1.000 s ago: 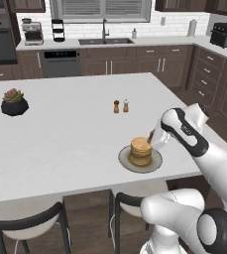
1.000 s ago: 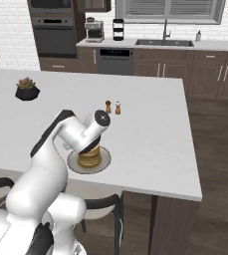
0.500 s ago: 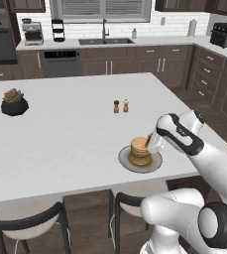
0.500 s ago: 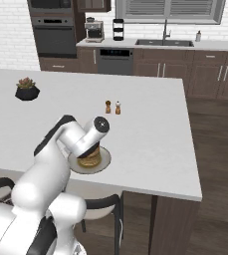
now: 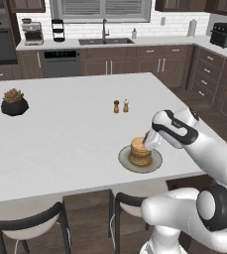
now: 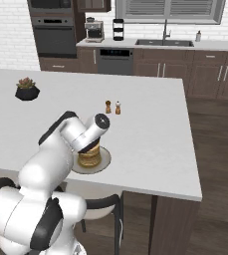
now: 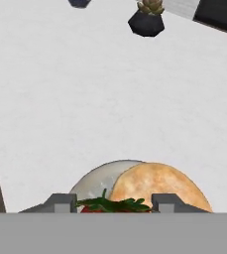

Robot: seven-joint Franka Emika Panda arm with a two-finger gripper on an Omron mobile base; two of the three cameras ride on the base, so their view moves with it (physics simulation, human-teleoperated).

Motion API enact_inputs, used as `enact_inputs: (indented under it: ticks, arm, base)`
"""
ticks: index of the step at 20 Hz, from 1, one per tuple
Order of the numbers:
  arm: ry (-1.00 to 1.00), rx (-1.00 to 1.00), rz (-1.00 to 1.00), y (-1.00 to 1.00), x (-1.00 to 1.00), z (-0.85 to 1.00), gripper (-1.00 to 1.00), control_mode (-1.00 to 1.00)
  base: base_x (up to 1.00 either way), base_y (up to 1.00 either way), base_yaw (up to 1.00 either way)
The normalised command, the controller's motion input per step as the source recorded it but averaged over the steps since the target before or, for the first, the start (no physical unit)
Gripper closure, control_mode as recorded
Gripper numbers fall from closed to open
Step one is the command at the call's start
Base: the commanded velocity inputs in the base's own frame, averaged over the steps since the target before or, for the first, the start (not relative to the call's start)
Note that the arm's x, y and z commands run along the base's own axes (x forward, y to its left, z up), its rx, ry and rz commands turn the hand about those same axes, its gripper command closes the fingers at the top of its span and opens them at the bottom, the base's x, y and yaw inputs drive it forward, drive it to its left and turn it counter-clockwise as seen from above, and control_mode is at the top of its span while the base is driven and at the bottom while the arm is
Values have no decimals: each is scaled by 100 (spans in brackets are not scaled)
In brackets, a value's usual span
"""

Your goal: Take the strawberry from the fridge and place it on top of the pancake, located on the dining counter.

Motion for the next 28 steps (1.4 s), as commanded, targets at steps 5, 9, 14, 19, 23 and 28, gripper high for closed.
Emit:
enact_inputs:
  ticks: [5, 9, 14, 19, 23, 28]
  arm:
    - [0, 0, 0, 0, 17, -12, 100, -100]
    - [0, 0, 0, 0, 21, -32, 100, -100]
    - [0, 0, 0, 0, 15, -23, 100, -100]
    - [0, 0, 0, 0, 8, -1, 100, -100]
    - [0, 0, 0, 0, 23, 0, 100, -100]
    - [0, 0, 0, 0, 26, 0, 100, -100]
  base:
    - [0, 0, 0]
    - [0, 0, 0]
    - [0, 0, 0]
    - [0, 0, 0]
    - [0, 0, 0]
    - [0, 0, 0]
